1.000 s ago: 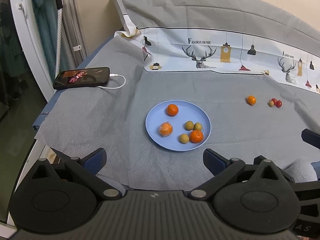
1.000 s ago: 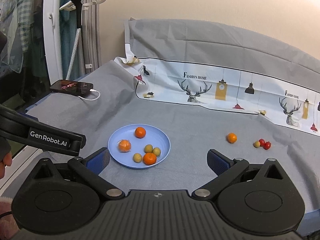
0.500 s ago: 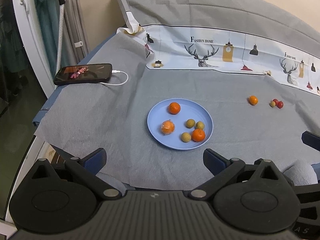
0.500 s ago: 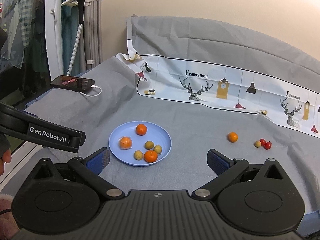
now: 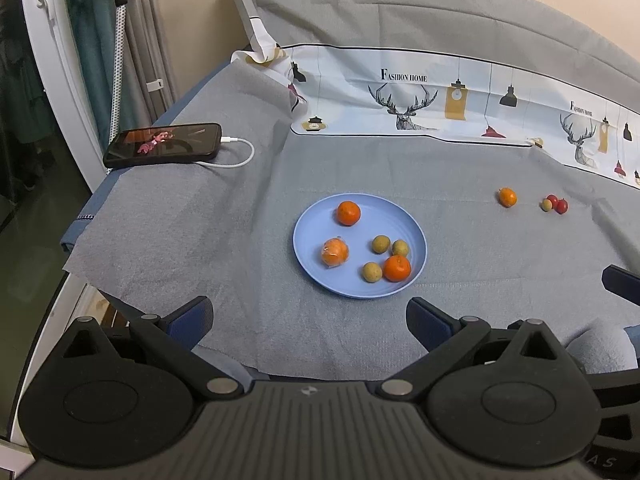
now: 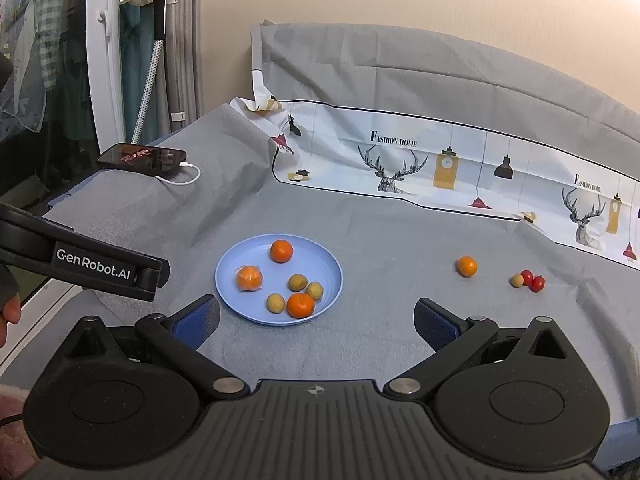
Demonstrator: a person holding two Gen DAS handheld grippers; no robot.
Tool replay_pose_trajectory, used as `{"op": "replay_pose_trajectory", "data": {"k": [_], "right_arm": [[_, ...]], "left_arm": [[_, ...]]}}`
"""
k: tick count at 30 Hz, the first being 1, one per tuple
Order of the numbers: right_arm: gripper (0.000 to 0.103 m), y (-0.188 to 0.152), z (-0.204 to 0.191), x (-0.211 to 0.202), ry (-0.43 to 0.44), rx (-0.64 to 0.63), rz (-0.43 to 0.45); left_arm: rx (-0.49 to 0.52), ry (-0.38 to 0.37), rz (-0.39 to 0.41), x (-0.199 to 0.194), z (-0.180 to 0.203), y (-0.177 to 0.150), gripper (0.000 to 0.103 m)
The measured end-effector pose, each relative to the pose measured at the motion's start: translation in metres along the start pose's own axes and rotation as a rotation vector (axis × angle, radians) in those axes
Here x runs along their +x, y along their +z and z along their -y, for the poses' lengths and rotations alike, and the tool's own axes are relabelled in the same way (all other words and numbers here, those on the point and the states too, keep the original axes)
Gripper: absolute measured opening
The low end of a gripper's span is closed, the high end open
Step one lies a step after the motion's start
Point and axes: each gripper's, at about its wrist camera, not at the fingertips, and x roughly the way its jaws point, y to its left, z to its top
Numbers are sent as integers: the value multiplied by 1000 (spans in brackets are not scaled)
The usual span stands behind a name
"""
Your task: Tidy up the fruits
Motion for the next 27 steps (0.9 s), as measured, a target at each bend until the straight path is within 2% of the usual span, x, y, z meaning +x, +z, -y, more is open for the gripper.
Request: {"op": "replay_pose_trajectory", "data": {"k": [27], "right_arm": [[102, -1, 5, 25, 11, 2, -49]], "left_arm": [[8, 10, -48, 24, 4, 14, 103]]}}
